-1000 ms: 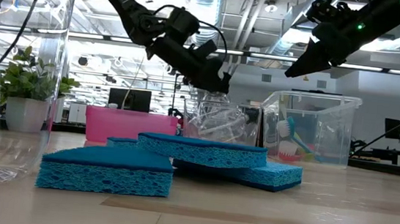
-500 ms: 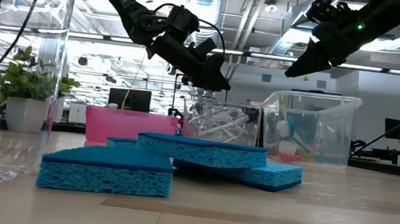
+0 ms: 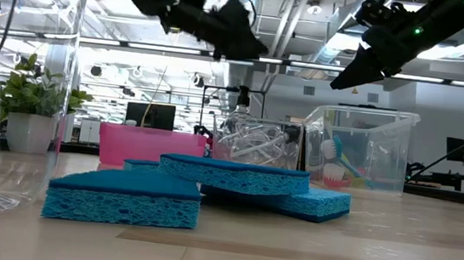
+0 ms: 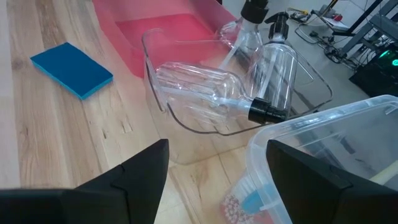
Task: Pick & Place Kitchen Sink Supplies
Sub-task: Put the soap dispenser into the left transparent bin
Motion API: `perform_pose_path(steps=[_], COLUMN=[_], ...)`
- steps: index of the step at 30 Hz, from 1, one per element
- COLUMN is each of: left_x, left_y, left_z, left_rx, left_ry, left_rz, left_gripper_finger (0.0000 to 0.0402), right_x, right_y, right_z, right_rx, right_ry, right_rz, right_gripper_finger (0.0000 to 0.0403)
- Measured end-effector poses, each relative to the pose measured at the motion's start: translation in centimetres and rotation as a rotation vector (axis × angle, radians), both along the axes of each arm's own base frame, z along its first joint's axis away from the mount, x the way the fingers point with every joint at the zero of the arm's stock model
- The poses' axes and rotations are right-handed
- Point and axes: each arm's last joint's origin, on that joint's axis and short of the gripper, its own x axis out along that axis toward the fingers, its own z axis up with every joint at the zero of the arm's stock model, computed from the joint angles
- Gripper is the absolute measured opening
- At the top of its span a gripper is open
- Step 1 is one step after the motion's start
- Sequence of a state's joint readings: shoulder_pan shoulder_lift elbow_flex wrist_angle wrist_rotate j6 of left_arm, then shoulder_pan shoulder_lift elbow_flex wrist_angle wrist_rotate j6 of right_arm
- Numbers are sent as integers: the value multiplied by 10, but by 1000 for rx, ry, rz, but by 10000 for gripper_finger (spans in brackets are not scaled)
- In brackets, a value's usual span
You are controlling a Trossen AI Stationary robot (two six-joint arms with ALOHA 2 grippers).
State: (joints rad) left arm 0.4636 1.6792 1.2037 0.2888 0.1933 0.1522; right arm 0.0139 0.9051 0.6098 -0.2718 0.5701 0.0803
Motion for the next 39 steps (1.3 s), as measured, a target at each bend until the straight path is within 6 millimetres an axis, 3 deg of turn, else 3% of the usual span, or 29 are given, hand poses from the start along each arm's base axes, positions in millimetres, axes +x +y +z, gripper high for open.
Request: perform_pose_path(steps=[7,10,17,23,32,39], left_x=[-38,-60,-112,-146,-168,-173], left_y=[-41,-63,-115,-156,-198,-226], left_z=[39,43,29,4,-33,-55], left_rx=[-105,-146,-246,-329,-391,-370], left_ry=[97,165,171,119,-12,57], left_rz=[-249,-290,-378,-498,-651,-680], left_gripper_finger=[246,242,230,223,222,222], right_x=[0,0,2,5,23,48], right_y=[0,0,2,7,27,57], right_z=[0,0,2,8,9,-7], right_rx=[0,0,1,2,97,117], right_ry=[-3,-4,-30,-97,-196,-210], right_rz=[0,0,14,39,268,399], right_gripper_finger=[265,265,265,265,265,265])
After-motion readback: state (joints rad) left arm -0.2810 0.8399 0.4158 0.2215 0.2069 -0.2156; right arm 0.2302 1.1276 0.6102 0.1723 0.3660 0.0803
